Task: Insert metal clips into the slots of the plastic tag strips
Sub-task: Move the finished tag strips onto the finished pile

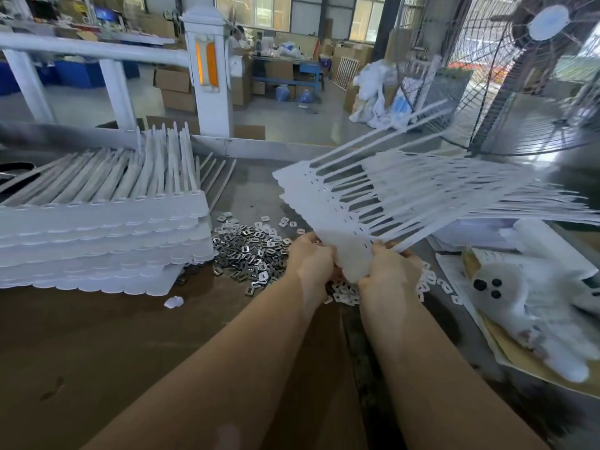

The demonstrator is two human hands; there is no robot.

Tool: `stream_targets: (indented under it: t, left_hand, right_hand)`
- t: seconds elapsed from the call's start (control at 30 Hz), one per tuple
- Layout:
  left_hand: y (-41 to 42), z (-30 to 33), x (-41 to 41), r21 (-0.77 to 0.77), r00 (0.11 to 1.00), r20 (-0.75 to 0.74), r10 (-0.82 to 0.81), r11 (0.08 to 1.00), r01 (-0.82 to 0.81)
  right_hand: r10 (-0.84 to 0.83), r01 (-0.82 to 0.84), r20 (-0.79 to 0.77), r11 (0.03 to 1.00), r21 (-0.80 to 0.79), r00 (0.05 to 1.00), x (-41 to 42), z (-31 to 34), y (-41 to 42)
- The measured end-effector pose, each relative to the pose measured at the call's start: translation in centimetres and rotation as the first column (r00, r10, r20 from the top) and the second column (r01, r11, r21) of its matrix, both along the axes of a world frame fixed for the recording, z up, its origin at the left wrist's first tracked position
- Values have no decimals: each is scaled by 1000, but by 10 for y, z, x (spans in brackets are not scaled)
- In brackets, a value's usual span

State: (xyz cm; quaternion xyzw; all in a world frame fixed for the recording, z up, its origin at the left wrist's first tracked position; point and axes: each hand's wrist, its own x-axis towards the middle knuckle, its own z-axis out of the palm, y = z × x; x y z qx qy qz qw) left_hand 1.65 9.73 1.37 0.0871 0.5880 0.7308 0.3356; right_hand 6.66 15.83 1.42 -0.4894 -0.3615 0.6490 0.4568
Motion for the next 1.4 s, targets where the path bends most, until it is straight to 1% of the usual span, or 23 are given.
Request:
stream_targets:
  t: [0.07,0.13,0.23,0.3,0.33,0.4,0.47,0.57,0.63,0.7,0.77,0.83,0.87,0.93,1.0,1.07,1.27,1.4]
  left_hand:
    - [2,-1,-1,9,999,-14,36,999,-36]
    - [2,-2,-2,-24,998,-39,42,999,-43]
    - [0,-2,-5,-73,998,-54,-34,997,30]
    - [0,-3,-9,-108,996,-71,-48,993,40]
    - [1,-3,-12,-120,996,-81,-44,992,34]
    - [2,-4,-19,-135,994,-110,-26,991,11]
    - [4,-5,-27,-150,991,-132,1,988,-21]
    - [2,-6,-40,-183,985,-162,52,980,-82]
    - [2,-7,-47,-192,984,-156,82,975,-112]
    - [4,-5,-49,-178,987,-121,108,976,-128]
    - [5,-2,-50,-133,990,-51,129,982,-135]
    - [4,2,-49,-73,995,23,100,992,-99]
    - [3,4,-50,-73,998,18,63,995,-62]
    - [3,4,-51,-128,998,-70,7,992,-16]
    - [3,3,-52,-164,990,-142,14,986,-38]
    - [4,2,-55,-176,983,-178,42,982,-74]
    - [14,-5,-62,-217,979,-176,101,966,-139]
    - [22,-5,-72,-249,971,-192,141,950,-187]
  right_hand:
    - [2,-2,9,1000,-28,1000,-7,0,2]
    - [13,-10,39,998,-60,999,-9,2,3]
    - [118,-113,64,991,-71,991,-12,3,4]
    - [209,-203,33,972,-120,977,-15,7,2]
    - [237,-230,42,963,-138,971,-15,6,4]
    - [277,-271,45,957,-103,960,-15,4,2]
    - [294,-295,-19,952,-83,956,-16,6,2]
    - [284,-295,-98,947,-123,954,-17,15,-3]
    - [289,-295,-62,945,-143,955,-17,18,-4]
    - [305,-304,-12,944,-126,952,-16,20,-4]
    - [285,-283,10,955,-85,959,-18,21,-2]
    - [259,-258,4,966,-32,966,-20,21,0]
    - [251,-251,4,968,-9,968,-21,22,-1]
    - [254,-254,-6,967,6,967,-23,23,-2]
    - [265,-266,-27,964,-7,964,-23,26,-2]
    - [284,-287,-67,957,-37,957,-25,28,-1]
    - [308,-325,-120,932,-160,944,-27,33,6]
    - [365,-385,-134,904,-185,921,-29,34,12]
